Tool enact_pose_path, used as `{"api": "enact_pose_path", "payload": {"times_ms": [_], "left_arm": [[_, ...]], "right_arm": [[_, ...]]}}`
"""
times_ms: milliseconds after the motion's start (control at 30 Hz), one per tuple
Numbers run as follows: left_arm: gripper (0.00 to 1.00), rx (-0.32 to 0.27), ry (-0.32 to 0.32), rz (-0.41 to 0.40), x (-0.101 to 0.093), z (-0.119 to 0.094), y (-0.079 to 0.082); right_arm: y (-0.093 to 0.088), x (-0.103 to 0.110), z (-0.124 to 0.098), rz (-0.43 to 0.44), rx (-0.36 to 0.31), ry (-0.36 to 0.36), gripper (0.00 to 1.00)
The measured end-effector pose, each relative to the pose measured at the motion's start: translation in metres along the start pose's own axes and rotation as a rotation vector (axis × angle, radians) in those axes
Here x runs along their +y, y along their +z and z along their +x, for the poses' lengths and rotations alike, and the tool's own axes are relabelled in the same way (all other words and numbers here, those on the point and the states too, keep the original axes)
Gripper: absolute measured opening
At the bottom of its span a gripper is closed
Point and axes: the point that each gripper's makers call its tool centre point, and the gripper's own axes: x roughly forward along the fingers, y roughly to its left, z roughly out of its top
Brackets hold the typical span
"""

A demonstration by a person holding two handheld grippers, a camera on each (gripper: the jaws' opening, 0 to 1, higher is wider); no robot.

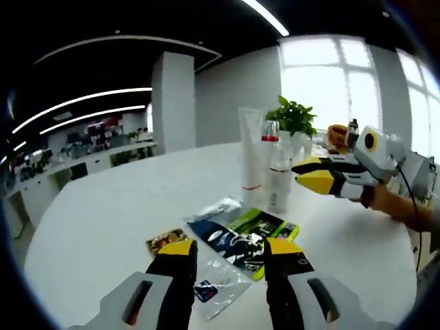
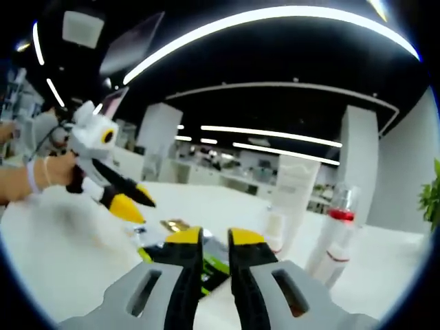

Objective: Arrange the skincare products in the storage area until every visible bottle or jar stands upright without overlapping.

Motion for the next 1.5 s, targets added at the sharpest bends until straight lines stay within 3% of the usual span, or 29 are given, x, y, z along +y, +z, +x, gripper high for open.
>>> {"api": "enact_pose_path", "payload": {"times_ms": [100,200,300,400,500,567,633,667,767,933,1033,1200,1300,1367,1500], "left_arm": [[0.51,-0.045,0.014,0.0,0.001,-0.001,0.008],[0.52,-0.099,0.034,0.016,0.004,-0.002,0.018],[0.61,-0.136,0.038,0.014,0.005,-0.003,0.025],[0.76,-0.201,-0.028,0.005,-0.005,-0.003,0.036],[0.92,-0.241,-0.072,-0.032,-0.014,-0.003,0.043],[1.0,-0.254,-0.077,-0.039,-0.015,-0.003,0.045],[1.0,-0.272,-0.084,-0.041,-0.014,-0.005,0.047],[1.0,-0.278,-0.083,-0.045,-0.014,-0.005,0.048],[1.0,-0.352,-0.058,-0.081,-0.004,-0.01,0.058],[1.0,-0.395,-0.049,-0.112,0.001,-0.016,0.065],[1.0,-0.453,0.02,-0.07,0.009,-0.02,0.073],[1.0,-0.497,0.086,-0.047,0.017,-0.025,0.08],[1.0,-0.608,0.074,-0.124,0.022,-0.035,0.094],[1.0,-0.633,0.084,-0.149,0.027,-0.04,0.096],[1.0,-0.615,0.157,-0.037,0.029,-0.046,0.101]], "right_arm": [[0.001,0.003,0.001,-0.006,-0.01,0.011,0.25],[0.003,0.008,0.001,-0.021,-0.022,0.024,0.31],[0.005,0.01,0.001,-0.03,-0.033,0.029,0.36],[0.008,0.013,0.001,-0.034,-0.049,0.045,0.42],[0.009,0.019,0.002,-0.024,-0.06,0.075,0.59],[0.007,0.026,0.005,-0.022,-0.051,0.098,0.78],[0.004,0.033,0.008,-0.025,-0.049,0.12,0.96],[0.003,0.036,0.009,-0.025,-0.048,0.129,1.0],[0.002,0.041,0.009,-0.02,-0.044,0.146,1.0],[0.009,0.043,0.006,0.03,-0.068,0.158,1.0],[0.017,0.047,0.003,0.05,-0.094,0.162,1.0],[0.034,0.048,-0.002,0.053,-0.144,0.165,1.0],[0.049,0.048,-0.009,0.039,-0.19,0.154,1.0],[0.058,0.046,-0.013,0.047,-0.208,0.154,1.0],[0.081,0.042,-0.025,0.053,-0.27,0.125,1.0]]}}
